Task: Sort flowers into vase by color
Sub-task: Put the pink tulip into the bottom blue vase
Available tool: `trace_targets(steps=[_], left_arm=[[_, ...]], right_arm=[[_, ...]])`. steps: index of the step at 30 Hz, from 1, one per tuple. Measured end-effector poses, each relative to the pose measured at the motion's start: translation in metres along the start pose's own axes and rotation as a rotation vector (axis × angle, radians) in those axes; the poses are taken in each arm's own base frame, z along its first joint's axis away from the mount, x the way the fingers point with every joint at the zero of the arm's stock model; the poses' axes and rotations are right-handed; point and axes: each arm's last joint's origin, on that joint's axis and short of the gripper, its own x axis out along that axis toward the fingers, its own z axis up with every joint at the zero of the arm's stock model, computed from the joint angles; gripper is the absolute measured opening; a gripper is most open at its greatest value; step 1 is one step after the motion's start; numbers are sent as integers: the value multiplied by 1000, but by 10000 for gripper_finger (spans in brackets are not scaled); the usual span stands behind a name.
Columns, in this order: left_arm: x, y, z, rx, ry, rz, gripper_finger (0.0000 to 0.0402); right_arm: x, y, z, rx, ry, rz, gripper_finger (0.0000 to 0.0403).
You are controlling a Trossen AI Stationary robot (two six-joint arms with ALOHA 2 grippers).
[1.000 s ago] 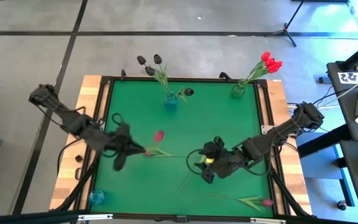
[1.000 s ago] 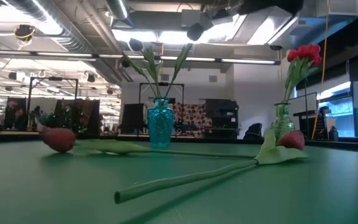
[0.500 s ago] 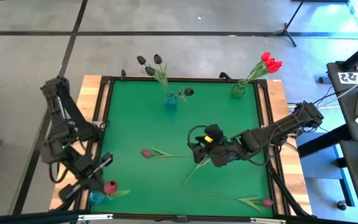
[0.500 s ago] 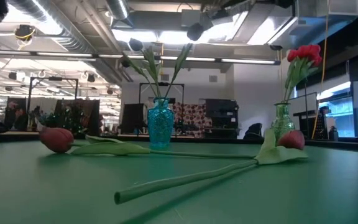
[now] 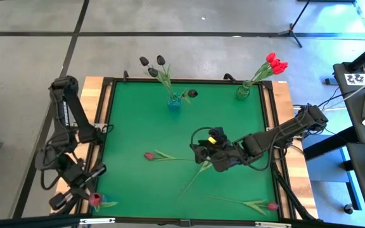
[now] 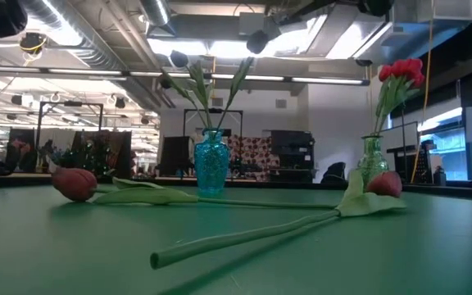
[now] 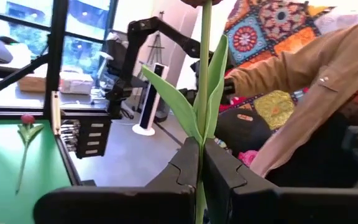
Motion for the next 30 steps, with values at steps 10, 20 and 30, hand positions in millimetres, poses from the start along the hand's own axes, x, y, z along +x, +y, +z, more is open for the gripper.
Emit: trace_targets(steps=[10, 20, 30], left_arm=[[-23, 7, -23, -37, -17, -75, 5], [-25, 8, -30, 48, -11, -59, 5], [-27, 5, -34, 89, 5, -61, 5]], right_arm=[[0, -1, 0, 53, 2, -6, 257], [0, -5, -1, 100, 14, -42, 257], [2, -8, 0, 106, 14, -69, 257]])
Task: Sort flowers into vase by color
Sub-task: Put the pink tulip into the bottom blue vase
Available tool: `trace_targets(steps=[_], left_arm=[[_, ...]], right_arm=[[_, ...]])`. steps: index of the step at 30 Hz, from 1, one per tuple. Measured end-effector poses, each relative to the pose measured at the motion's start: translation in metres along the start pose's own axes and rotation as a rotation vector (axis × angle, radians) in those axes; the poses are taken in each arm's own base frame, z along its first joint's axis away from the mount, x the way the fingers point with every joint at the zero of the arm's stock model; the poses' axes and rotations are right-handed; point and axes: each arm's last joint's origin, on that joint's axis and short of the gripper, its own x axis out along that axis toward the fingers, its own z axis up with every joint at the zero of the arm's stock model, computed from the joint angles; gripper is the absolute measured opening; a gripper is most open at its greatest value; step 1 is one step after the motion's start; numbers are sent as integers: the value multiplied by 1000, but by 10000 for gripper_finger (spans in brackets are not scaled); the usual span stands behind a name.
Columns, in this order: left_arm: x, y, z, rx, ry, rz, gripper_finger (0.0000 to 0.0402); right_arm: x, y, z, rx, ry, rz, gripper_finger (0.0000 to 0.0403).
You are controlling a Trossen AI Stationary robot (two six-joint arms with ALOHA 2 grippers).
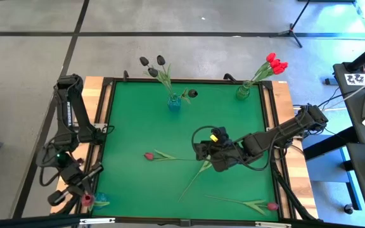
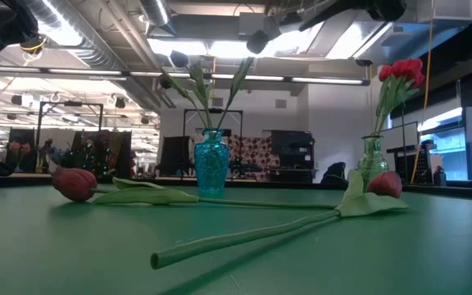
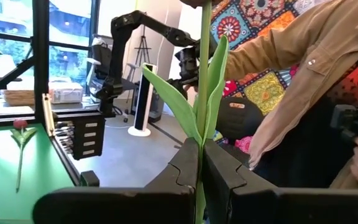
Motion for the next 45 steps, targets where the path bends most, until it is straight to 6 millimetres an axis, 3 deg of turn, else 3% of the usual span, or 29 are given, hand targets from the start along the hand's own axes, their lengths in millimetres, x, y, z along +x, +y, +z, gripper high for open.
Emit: trace_targets(steps=[16, 29, 45], left_arm=[[-3, 4, -10, 1, -30, 2, 5], [-18, 8, -43, -25, -14, -40, 8], [-27, 6, -59, -138, 85, -47, 133]], right_arm=[[1, -2, 1, -6, 24, -20, 257], [1, -3, 1, 18, 22, -27, 257], [1, -7, 0, 28, 47, -61, 257]])
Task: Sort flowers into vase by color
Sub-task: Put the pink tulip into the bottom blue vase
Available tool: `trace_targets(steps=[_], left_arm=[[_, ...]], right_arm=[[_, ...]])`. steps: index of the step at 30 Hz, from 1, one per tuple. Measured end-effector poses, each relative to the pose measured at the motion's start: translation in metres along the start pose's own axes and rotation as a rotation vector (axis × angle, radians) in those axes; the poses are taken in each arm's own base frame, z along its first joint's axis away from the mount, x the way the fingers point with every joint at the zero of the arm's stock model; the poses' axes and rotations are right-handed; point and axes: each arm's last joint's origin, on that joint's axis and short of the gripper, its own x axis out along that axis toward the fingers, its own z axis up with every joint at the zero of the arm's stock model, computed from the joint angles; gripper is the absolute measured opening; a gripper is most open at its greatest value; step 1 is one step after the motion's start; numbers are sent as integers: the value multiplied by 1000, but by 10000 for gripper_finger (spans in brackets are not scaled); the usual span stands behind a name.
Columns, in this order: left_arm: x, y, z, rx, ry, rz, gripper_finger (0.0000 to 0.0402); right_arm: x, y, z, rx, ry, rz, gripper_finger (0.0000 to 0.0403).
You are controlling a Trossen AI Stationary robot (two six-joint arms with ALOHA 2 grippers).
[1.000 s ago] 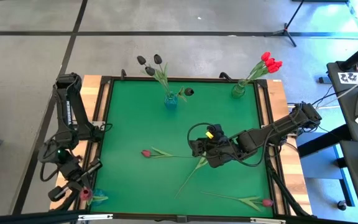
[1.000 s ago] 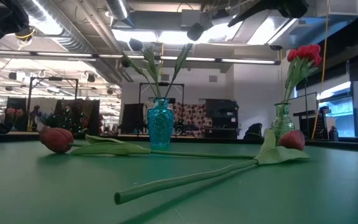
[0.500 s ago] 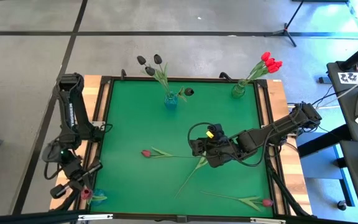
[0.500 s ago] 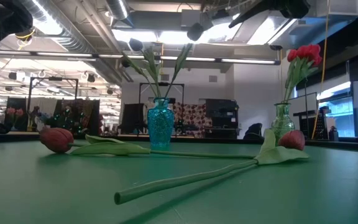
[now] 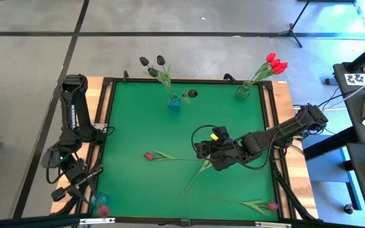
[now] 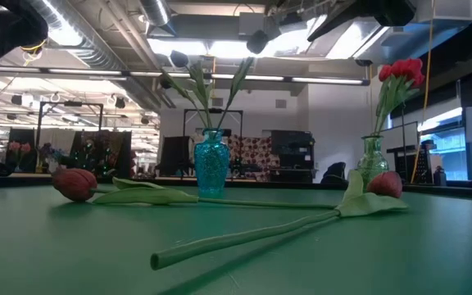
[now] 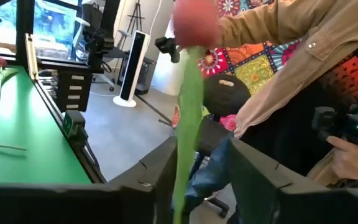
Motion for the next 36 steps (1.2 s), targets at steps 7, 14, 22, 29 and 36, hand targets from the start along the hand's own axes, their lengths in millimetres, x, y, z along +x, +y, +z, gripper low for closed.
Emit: trace_targets(steps=[7, 14, 22, 29, 36], left_arm=[[-16, 3, 8, 6, -18, 56, 163], [-37, 13, 33, 26, -83, 170, 165], [-38, 14, 58, 94, -66, 354, 165], [-31, 19, 62, -1, -132, 439, 165], [-4, 52, 71, -60, -122, 518, 165]], right_arm=[[0, 0, 0, 2, 0, 1, 257], [0, 4, -1, -13, -1, 39, 257], [7, 9, -5, -137, -40, 66, 257], [33, 11, -23, -263, -35, 49, 257], [46, 8, -33, -340, -35, 12, 257]])
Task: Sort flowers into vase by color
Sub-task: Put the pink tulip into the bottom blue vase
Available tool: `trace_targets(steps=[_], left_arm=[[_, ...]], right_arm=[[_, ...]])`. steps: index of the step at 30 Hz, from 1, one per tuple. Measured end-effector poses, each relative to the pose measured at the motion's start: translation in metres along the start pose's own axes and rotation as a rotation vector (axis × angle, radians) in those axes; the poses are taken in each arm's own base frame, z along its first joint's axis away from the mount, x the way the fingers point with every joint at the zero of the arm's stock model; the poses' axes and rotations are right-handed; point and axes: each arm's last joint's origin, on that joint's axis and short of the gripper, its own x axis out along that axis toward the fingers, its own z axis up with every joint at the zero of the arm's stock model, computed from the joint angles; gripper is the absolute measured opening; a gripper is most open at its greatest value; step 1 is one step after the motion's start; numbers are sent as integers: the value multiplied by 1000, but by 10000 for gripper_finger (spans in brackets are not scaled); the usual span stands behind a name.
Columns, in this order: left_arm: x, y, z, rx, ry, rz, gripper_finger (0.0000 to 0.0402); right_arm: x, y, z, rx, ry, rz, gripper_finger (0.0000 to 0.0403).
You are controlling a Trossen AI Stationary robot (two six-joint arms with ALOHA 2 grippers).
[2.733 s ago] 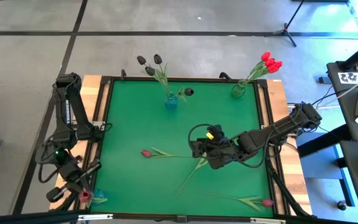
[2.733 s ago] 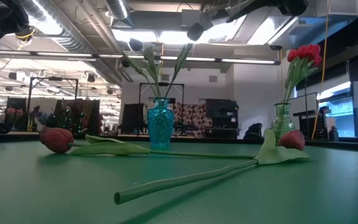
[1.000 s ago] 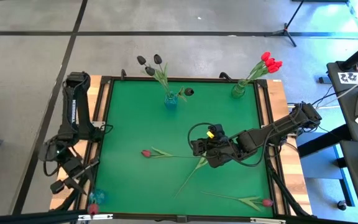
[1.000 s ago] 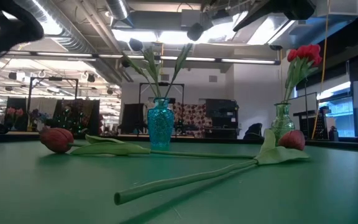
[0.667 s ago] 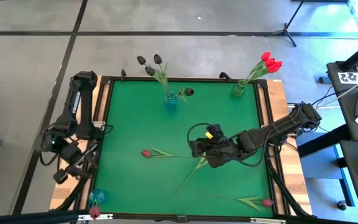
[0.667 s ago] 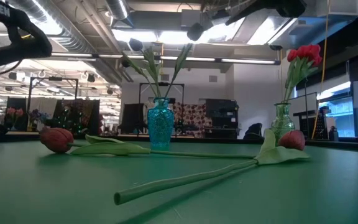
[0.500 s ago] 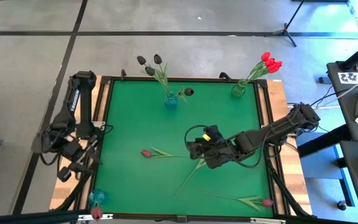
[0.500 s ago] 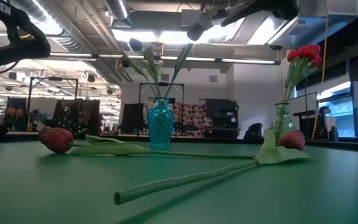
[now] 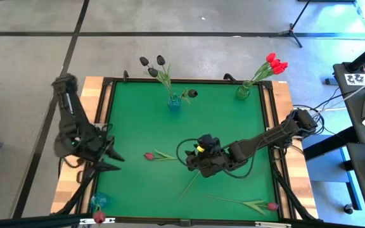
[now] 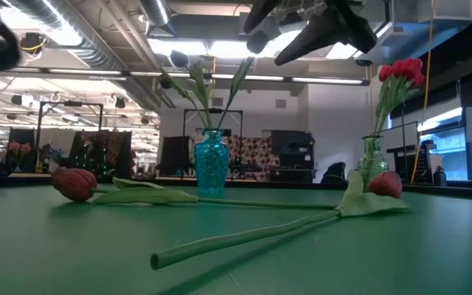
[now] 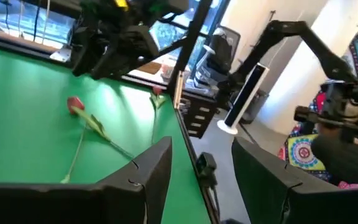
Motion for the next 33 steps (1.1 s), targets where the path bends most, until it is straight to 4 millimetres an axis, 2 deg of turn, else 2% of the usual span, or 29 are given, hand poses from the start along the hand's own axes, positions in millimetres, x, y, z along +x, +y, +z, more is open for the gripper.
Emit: trace_targets(steps=[4, 9, 17, 22, 26, 29, 33], left_arm=[[19, 16, 12, -9, -21, 38, 165], [32, 36, 26, -20, -88, 124, 165], [58, 62, 24, -103, -97, 355, 165], [70, 67, 15, -204, -74, 400, 165], [80, 64, 5, -317, -21, 371, 165], [83, 60, -1, -374, -21, 378, 165], [82, 54, -3, -436, -61, 382, 165]], right_arm=[[0, 1, 0, -65, 3, 8, 257], [0, 2, -2, -226, 51, 33, 257], [2, 1, -1, -497, 73, 57, 257], [17, -5, -1, -598, 102, 128, 257], [33, -7, -5, -599, 90, 231, 257], [49, -8, -15, -621, 67, 260, 257], [71, 0, -32, -756, 37, 368, 257]])
